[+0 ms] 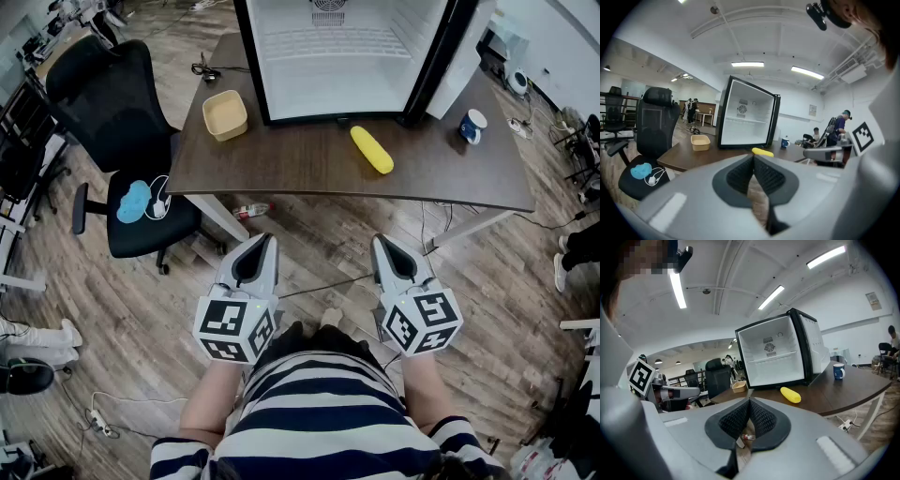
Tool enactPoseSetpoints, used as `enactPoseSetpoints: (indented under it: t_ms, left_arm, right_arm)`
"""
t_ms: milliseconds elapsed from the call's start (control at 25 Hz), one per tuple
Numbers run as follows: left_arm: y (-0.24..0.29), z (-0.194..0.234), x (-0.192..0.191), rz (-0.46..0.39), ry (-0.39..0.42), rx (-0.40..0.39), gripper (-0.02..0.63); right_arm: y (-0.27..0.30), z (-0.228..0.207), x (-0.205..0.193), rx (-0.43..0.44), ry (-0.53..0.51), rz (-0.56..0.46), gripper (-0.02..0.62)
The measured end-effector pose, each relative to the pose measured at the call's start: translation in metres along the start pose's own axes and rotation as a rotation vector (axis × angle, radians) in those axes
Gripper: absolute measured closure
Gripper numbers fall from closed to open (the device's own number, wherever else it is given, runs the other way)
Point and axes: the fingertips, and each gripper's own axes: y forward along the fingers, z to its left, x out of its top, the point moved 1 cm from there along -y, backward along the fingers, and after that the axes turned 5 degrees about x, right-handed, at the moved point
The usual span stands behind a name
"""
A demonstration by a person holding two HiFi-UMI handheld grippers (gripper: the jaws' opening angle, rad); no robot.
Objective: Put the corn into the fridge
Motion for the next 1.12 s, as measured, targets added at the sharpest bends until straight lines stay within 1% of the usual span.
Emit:
enactPoseSetpoints:
  t_ms: [240, 360, 640, 800, 920, 1120]
  left_arm:
    - [0.026, -0.003, 0.002, 0.006, -0.019, 0.003, 0.606]
    - [0.041, -0.007, 0.001, 0.009, -0.017, 0.007, 0.606]
    - [0.07, -0.015, -0.001, 0.04, -0.001, 0.045, 0.606]
    - [0.078, -0.011, -0.001, 0.051, -0.024, 0.074, 0.606]
    - [0.082, -0.005, -0.002, 0.062, -0.024, 0.092, 0.606]
    - [0.096, 0.002, 0.002, 0.07, -0.013, 0.084, 0.606]
  right_arm:
    - [0.014, -0.021, 0.009, 0.031, 0.047, -0.03, 0.601]
    - [0.018, -0.035, 0.01, 0.044, 0.051, -0.034, 0.601]
    - [0.033, -0.065, 0.01, 0.083, 0.066, -0.013, 0.601]
    - [0.044, -0.078, 0.01, 0.089, 0.048, 0.004, 0.601]
    - [0.053, -0.082, 0.005, 0.092, 0.051, 0.022, 0.601]
    - [0.068, -0.085, 0.001, 0.095, 0.057, 0.046, 0.601]
